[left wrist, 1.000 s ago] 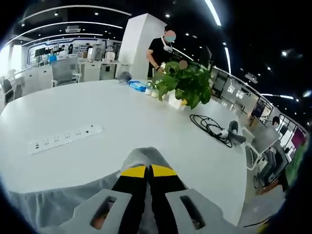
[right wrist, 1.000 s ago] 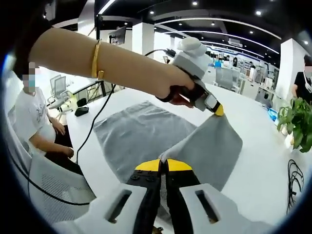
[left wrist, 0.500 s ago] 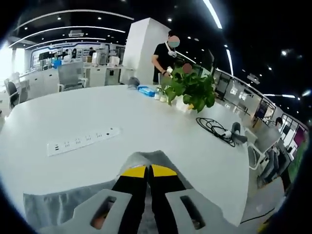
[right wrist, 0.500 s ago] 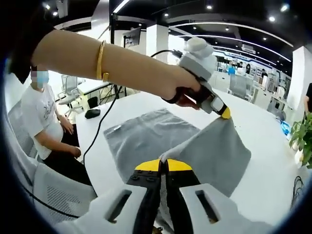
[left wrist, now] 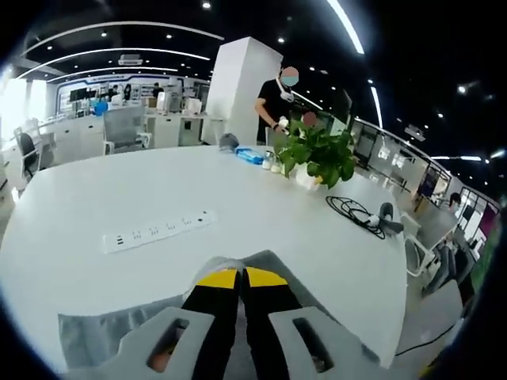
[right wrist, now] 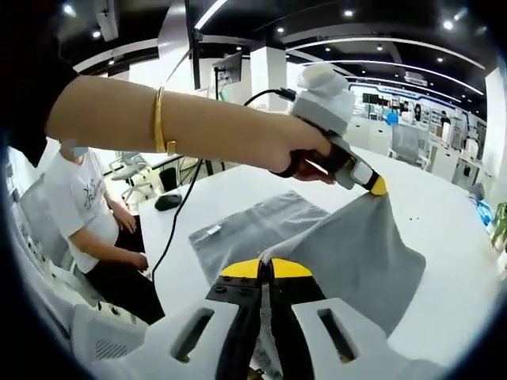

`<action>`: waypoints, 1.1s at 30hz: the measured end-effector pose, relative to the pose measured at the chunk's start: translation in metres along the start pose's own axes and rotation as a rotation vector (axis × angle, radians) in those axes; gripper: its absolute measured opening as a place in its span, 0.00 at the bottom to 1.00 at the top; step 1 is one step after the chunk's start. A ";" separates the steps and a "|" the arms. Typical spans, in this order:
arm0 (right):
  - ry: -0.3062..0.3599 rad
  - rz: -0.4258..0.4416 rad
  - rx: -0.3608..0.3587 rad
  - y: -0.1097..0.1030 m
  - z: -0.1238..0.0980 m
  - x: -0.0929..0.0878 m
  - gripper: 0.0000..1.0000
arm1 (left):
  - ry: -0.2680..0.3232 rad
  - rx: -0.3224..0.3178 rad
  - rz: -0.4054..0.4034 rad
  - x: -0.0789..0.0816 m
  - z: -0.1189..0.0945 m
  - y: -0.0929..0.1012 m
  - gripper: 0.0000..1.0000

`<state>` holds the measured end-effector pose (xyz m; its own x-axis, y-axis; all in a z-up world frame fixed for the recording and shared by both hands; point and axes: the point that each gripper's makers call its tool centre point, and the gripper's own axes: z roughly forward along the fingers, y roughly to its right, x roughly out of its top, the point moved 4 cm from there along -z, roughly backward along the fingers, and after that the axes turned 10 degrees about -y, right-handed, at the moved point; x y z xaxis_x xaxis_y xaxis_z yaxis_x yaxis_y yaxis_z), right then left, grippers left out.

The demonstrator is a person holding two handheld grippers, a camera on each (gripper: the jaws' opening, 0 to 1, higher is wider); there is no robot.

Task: Fold the towel on the table until its edges align and the towel forms a compact rectangular stack.

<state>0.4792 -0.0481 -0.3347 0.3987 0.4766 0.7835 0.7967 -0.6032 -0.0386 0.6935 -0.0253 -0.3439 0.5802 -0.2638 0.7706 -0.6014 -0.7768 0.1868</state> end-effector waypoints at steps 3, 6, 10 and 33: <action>0.004 -0.004 0.015 -0.005 0.007 0.005 0.00 | 0.005 0.006 -0.004 -0.003 -0.008 -0.008 0.01; 0.006 -0.011 0.038 -0.014 0.012 0.011 0.00 | 0.002 0.016 -0.006 -0.007 -0.014 -0.017 0.01; 0.013 -0.013 0.062 -0.020 0.019 0.017 0.00 | -0.012 0.032 -0.003 -0.014 -0.020 -0.024 0.01; 0.047 -0.052 0.169 -0.057 0.064 0.059 0.00 | 0.008 0.104 0.061 -0.021 -0.070 -0.071 0.01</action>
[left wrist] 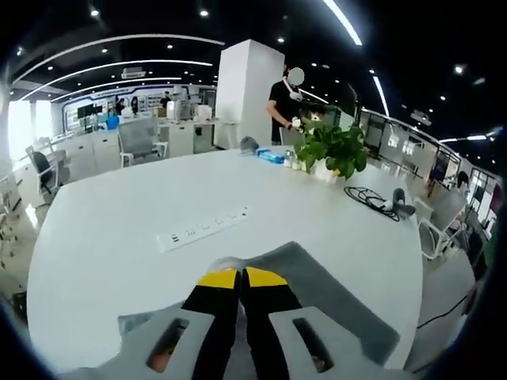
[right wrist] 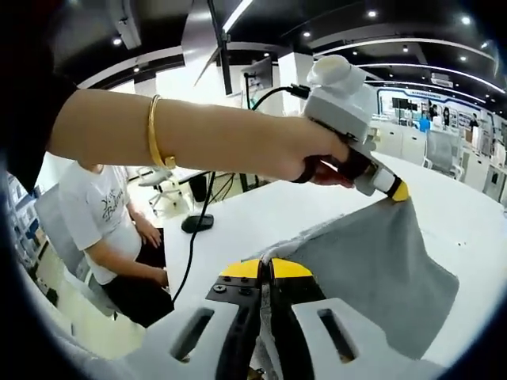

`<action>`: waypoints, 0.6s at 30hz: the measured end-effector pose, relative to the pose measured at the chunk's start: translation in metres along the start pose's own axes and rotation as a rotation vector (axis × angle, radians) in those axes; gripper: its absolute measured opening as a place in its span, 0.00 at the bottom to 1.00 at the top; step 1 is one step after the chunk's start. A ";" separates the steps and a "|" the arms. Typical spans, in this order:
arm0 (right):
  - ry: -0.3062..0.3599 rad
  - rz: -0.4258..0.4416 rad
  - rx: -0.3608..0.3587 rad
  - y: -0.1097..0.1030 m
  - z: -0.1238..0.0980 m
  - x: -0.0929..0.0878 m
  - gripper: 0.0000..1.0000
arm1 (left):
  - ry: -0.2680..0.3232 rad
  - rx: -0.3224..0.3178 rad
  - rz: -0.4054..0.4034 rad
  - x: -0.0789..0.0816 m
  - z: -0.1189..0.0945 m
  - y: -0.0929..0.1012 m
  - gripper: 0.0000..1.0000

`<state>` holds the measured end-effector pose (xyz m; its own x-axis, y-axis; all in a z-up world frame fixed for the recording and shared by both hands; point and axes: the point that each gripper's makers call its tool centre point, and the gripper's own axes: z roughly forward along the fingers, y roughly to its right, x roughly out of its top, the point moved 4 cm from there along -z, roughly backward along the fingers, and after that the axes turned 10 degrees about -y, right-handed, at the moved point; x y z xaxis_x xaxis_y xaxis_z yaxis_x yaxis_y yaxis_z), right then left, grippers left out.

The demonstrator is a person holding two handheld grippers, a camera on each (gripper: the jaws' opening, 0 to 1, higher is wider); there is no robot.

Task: Fold the towel on the table until its edges align and the towel forms a compact rectangular stack.

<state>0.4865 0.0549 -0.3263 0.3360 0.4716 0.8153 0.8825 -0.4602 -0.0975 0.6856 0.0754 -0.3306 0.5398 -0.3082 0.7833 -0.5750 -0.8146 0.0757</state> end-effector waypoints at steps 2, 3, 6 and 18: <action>0.006 0.001 0.006 0.000 0.004 0.005 0.00 | 0.005 0.013 -0.001 -0.001 -0.004 -0.005 0.01; 0.009 0.002 0.008 -0.001 0.005 0.007 0.00 | 0.010 0.015 0.002 -0.001 -0.006 -0.007 0.01; 0.017 -0.001 0.018 -0.005 0.012 0.014 0.00 | 0.026 0.014 0.004 0.003 -0.013 -0.012 0.01; 0.020 -0.051 0.050 -0.026 0.039 0.032 0.00 | 0.060 0.057 0.038 -0.003 -0.043 -0.041 0.01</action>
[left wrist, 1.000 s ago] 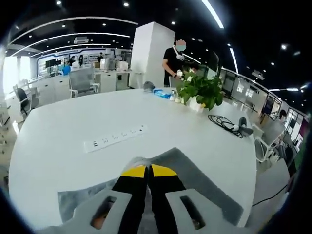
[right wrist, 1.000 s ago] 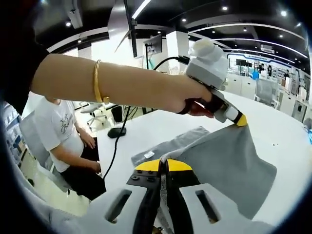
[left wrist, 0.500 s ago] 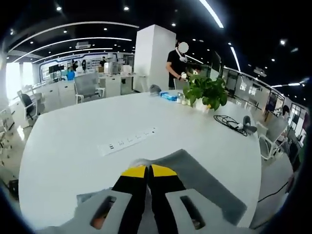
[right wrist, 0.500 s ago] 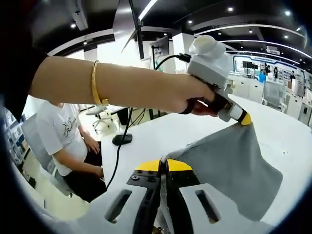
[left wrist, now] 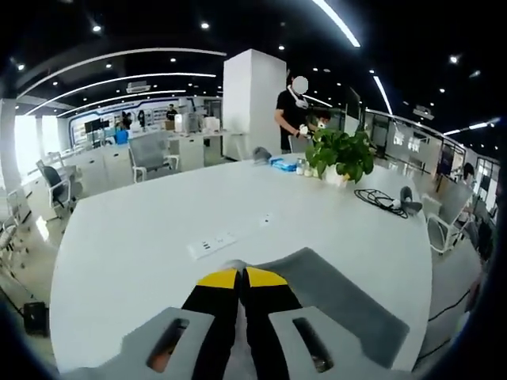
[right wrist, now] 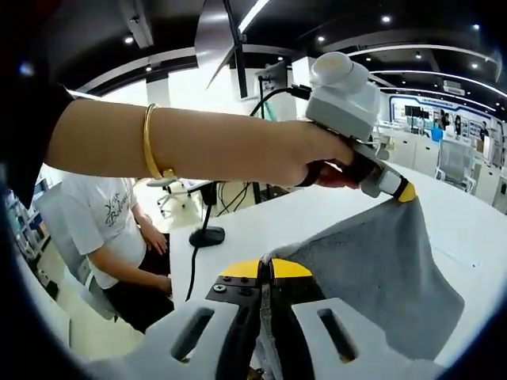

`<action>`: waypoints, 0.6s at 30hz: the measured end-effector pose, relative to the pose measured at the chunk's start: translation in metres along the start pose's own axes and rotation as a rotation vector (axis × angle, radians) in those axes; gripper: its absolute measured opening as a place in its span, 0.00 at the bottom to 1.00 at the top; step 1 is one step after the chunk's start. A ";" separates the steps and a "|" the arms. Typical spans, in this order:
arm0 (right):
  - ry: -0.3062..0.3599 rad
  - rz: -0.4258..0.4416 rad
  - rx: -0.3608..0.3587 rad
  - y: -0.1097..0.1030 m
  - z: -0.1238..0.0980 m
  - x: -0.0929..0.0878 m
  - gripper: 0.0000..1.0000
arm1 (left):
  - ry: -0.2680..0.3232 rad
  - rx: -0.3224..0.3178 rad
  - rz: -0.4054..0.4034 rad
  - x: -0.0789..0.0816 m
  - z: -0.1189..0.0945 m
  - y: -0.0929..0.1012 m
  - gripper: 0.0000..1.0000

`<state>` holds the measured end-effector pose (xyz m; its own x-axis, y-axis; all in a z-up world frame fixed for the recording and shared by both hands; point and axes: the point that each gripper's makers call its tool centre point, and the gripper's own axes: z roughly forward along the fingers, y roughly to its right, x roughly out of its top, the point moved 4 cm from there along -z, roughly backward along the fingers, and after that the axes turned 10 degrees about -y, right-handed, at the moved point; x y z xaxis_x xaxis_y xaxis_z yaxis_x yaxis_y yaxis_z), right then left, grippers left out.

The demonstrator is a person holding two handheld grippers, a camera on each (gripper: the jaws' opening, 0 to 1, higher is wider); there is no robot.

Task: Fold the towel on the table until its edges align and the towel forms a compact rectangular stack.

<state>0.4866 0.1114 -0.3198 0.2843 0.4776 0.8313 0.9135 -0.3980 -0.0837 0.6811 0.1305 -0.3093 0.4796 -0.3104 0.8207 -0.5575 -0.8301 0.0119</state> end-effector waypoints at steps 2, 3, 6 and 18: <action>-0.004 -0.012 -0.001 -0.003 0.002 0.001 0.00 | -0.005 0.005 0.004 -0.002 -0.002 -0.006 0.01; -0.015 -0.079 -0.021 -0.004 0.005 0.001 0.00 | -0.016 0.014 0.010 -0.004 -0.003 -0.009 0.01; -0.020 -0.072 -0.003 -0.011 0.014 0.000 0.00 | -0.026 0.020 0.016 -0.009 -0.005 -0.015 0.01; -0.127 -0.094 0.014 -0.013 0.063 -0.024 0.00 | -0.089 0.051 -0.080 -0.073 0.016 -0.047 0.02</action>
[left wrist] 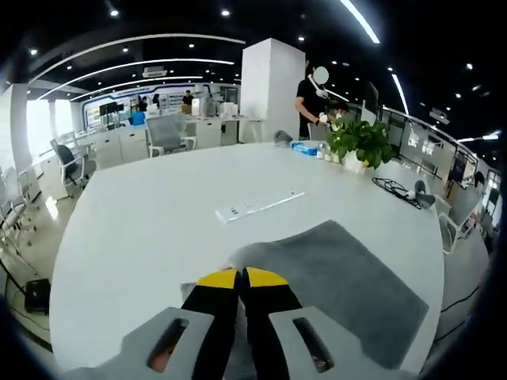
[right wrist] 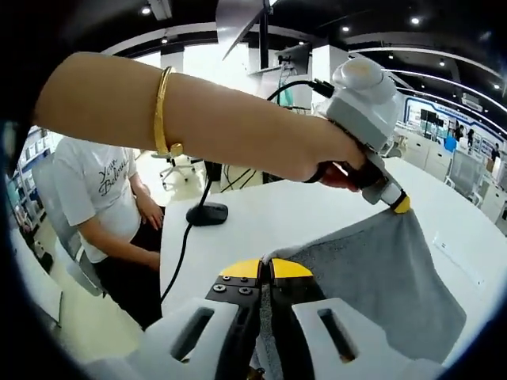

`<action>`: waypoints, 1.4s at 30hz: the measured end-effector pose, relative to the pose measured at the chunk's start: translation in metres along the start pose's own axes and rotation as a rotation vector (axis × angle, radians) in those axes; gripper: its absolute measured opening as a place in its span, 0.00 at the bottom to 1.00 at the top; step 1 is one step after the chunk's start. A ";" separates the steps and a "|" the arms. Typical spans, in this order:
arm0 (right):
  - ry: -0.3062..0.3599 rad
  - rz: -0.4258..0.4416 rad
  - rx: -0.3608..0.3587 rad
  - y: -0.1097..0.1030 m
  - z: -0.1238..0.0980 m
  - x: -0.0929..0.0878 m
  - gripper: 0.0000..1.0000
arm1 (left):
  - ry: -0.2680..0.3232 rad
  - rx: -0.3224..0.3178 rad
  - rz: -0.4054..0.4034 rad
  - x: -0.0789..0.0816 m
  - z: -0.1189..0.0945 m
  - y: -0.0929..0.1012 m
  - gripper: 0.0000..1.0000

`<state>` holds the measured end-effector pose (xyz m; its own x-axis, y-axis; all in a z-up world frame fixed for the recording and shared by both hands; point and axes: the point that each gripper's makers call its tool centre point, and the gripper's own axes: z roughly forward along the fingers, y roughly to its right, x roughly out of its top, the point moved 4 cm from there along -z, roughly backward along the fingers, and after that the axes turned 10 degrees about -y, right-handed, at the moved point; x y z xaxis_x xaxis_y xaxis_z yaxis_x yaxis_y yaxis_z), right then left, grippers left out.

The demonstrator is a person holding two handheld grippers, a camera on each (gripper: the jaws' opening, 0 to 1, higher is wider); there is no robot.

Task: Fold the towel on the table until its edges align and the towel forms a compact rectangular stack.

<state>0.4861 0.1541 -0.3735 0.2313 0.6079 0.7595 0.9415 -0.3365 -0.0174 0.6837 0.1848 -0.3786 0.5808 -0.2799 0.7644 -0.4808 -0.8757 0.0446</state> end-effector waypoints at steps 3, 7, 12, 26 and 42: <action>-0.014 0.000 0.004 -0.001 0.009 -0.002 0.00 | -0.018 0.001 -0.010 -0.010 0.009 -0.010 0.02; -0.025 0.009 0.015 0.000 0.021 -0.002 0.00 | -0.035 -0.001 -0.017 -0.019 0.014 -0.013 0.02; -0.043 0.011 0.029 -0.002 0.038 -0.006 0.00 | -0.055 -0.002 -0.026 -0.031 0.021 -0.025 0.02; -0.131 0.028 0.037 -0.011 0.065 -0.038 0.00 | -0.118 0.008 -0.049 -0.067 0.038 -0.039 0.02; -0.193 -0.048 0.084 -0.021 0.079 -0.048 0.01 | -0.174 -0.001 -0.046 -0.086 0.045 -0.043 0.02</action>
<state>0.4748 0.1890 -0.4614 0.2210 0.7509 0.6224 0.9678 -0.2478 -0.0447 0.6842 0.2286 -0.4752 0.7070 -0.3039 0.6386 -0.4518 -0.8888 0.0772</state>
